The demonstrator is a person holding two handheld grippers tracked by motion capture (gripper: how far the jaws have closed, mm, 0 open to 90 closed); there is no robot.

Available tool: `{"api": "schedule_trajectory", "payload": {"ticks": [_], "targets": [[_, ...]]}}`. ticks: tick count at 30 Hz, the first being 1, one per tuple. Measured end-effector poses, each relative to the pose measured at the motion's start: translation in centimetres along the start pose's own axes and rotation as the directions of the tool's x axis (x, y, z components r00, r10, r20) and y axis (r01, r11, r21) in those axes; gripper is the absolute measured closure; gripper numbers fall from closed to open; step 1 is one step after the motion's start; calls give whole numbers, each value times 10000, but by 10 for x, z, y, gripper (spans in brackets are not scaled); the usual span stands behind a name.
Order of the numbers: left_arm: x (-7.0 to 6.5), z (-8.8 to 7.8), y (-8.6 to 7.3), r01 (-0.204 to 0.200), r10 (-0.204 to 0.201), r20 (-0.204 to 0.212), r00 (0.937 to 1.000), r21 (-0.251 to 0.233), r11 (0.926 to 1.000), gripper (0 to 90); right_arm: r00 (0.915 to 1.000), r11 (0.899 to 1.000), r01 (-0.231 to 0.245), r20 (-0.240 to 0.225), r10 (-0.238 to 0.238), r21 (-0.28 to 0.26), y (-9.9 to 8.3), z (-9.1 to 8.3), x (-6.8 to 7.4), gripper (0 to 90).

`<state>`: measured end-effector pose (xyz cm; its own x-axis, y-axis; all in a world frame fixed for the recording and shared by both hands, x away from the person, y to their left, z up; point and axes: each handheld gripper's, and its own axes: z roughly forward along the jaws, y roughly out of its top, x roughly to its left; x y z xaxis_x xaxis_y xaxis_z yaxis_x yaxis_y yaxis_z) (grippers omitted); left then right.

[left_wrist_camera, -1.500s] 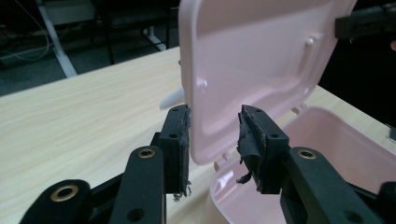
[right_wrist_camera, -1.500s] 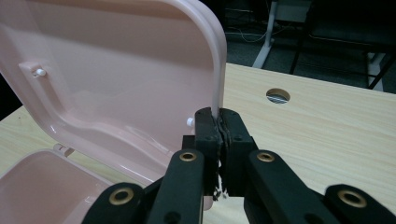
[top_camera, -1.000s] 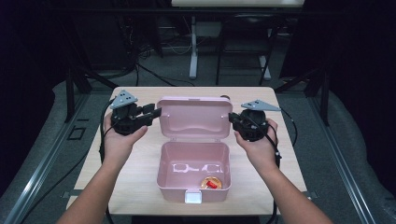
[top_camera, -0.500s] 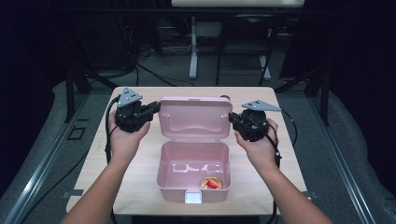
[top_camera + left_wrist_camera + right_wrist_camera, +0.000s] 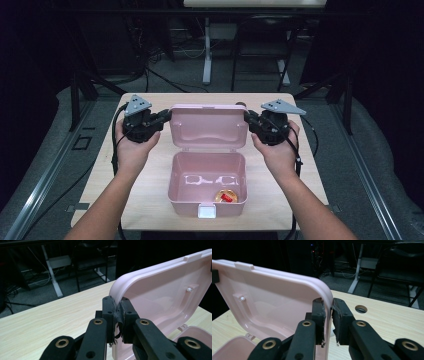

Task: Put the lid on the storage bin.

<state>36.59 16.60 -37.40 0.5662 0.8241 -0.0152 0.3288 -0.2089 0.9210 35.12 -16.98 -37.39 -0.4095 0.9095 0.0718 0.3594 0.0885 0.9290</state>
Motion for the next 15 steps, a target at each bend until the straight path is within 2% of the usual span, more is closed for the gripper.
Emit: {"api": "schedule_trajectory", "payload": {"ticks": [4,15], "targets": [[-1,-1,0,-38,38,-2,10000,-6,10000,845,9999,10000,96,51,-96,4,3,-1,1,811],[-3,-7,-2,213,-211,252,9995,-50,9998,835,9998,9999,170,-86,-170,7,0,-9,1,808]]}}
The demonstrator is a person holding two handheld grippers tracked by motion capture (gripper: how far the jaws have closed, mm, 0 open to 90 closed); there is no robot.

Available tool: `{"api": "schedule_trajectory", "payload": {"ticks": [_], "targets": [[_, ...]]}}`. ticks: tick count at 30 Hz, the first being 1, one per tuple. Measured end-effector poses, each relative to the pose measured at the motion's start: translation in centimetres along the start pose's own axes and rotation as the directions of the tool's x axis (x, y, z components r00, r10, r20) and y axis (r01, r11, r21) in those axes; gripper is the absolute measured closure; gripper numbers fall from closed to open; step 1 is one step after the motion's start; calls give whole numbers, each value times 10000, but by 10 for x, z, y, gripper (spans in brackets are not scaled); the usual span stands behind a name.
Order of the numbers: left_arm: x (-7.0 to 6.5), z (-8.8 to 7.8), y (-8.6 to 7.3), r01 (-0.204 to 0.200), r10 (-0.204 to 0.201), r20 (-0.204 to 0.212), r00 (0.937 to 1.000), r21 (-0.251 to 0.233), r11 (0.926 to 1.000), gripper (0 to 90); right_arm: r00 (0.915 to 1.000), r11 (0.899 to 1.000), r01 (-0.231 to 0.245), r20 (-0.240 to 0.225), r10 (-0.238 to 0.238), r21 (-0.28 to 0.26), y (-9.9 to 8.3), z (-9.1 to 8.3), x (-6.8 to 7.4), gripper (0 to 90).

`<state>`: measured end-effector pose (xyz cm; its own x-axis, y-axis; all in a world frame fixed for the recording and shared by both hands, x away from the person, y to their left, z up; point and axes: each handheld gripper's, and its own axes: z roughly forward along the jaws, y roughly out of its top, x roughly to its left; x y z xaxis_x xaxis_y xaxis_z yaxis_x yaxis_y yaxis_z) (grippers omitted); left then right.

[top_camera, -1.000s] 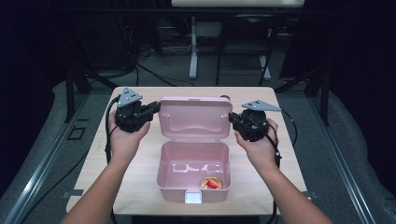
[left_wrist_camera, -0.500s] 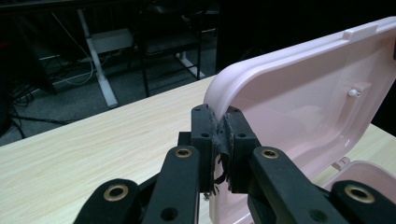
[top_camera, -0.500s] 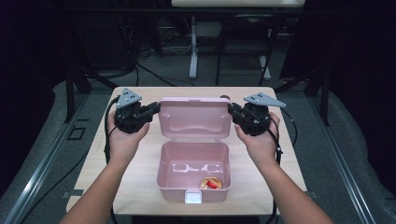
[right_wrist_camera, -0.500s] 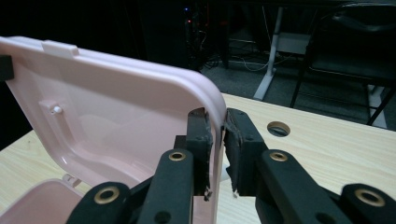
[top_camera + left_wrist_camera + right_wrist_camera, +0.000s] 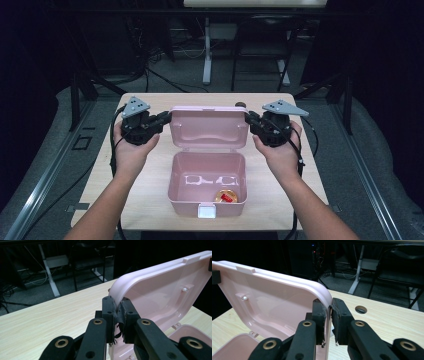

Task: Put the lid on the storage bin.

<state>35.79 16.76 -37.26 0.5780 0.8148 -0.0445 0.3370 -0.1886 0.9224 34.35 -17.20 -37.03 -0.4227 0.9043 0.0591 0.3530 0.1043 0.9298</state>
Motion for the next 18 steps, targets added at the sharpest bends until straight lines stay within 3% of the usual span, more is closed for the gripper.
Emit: {"api": "schedule_trajectory", "payload": {"ticks": [9,18], "targets": [[-2,-6,-1,-64,64,81,9999,47,10000,828,9997,9997,237,-37,-237,-45,-2,-6,3,808],[-4,-12,-3,-49,48,278,9996,46,10000,816,9997,9999,112,-208,-113,-36,-4,-11,4,804]]}}
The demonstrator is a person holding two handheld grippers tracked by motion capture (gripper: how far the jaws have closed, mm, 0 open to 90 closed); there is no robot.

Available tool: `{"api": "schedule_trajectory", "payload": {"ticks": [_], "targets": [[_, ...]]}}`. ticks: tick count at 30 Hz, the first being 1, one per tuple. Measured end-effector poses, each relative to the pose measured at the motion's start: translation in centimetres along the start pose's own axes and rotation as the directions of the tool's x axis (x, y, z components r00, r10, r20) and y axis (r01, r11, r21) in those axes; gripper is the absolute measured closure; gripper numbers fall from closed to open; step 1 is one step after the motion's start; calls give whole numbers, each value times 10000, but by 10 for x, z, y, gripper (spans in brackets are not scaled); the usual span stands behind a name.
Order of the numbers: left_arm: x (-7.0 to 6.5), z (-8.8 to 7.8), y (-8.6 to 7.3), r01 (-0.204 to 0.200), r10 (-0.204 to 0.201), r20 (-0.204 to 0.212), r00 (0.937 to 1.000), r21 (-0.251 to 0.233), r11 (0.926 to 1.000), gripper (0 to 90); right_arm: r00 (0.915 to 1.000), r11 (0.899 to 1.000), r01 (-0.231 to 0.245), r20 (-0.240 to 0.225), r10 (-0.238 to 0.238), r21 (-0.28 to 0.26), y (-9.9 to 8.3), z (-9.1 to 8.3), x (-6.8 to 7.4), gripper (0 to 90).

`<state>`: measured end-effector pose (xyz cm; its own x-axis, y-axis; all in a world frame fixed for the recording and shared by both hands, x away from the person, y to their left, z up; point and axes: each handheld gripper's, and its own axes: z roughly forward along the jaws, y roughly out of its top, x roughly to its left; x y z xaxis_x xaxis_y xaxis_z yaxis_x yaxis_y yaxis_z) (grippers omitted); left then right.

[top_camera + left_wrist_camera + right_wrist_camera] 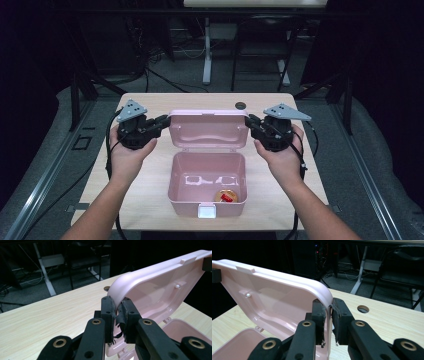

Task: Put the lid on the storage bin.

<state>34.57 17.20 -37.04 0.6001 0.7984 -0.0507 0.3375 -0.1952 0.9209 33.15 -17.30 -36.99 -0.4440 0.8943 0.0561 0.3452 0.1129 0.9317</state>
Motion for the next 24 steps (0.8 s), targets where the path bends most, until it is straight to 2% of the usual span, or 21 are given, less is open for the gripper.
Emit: {"api": "schedule_trajectory", "payload": {"ticks": [7,12,24], "targets": [[-1,-4,-1,-92,92,99,9999,29,10000,811,10000,10000,62,-67,-62,47,-1,-4,2,802],[-1,-6,-3,14,-13,255,9997,-71,10000,806,9999,9999,129,-88,-129,-15,-3,-6,2,802],[-4,-12,-6,-167,169,268,9995,-65,9998,804,9997,9998,192,-147,-193,-83,-6,-10,5,800]]}}
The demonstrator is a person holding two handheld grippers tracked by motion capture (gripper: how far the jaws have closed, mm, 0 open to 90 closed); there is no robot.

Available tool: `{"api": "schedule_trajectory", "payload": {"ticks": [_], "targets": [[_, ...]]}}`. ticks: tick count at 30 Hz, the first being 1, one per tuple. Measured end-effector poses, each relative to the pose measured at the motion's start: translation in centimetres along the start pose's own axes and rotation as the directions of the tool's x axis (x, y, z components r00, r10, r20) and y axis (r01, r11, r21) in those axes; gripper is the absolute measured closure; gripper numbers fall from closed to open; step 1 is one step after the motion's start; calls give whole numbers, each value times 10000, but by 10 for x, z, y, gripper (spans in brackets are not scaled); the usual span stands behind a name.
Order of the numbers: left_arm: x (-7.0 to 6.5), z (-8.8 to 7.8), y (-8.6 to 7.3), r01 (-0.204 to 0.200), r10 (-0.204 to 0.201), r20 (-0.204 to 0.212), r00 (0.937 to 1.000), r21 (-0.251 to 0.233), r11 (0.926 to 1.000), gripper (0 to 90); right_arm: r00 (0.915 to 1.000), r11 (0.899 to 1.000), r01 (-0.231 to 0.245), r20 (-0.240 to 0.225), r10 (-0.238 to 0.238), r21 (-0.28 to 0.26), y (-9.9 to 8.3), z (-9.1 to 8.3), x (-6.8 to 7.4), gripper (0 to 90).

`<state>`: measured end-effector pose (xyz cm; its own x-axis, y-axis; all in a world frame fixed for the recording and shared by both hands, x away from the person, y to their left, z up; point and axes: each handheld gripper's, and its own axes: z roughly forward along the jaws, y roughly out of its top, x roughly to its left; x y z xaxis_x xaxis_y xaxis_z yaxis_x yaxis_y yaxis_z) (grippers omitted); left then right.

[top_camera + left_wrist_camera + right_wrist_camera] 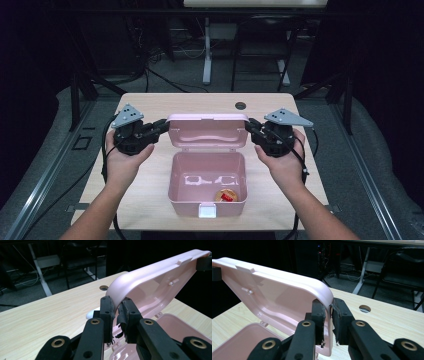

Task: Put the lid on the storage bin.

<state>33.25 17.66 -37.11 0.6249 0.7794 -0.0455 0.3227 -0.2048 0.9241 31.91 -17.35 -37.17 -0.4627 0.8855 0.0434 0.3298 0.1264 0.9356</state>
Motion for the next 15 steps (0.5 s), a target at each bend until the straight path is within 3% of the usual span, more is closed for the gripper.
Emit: {"api": "schedule_trajectory", "payload": {"ticks": [15], "targets": [[-3,-5,-3,-159,159,68,9998,-15,9999,804,10000,10000,44,-23,-44,-1,-3,-6,3,795]]}}
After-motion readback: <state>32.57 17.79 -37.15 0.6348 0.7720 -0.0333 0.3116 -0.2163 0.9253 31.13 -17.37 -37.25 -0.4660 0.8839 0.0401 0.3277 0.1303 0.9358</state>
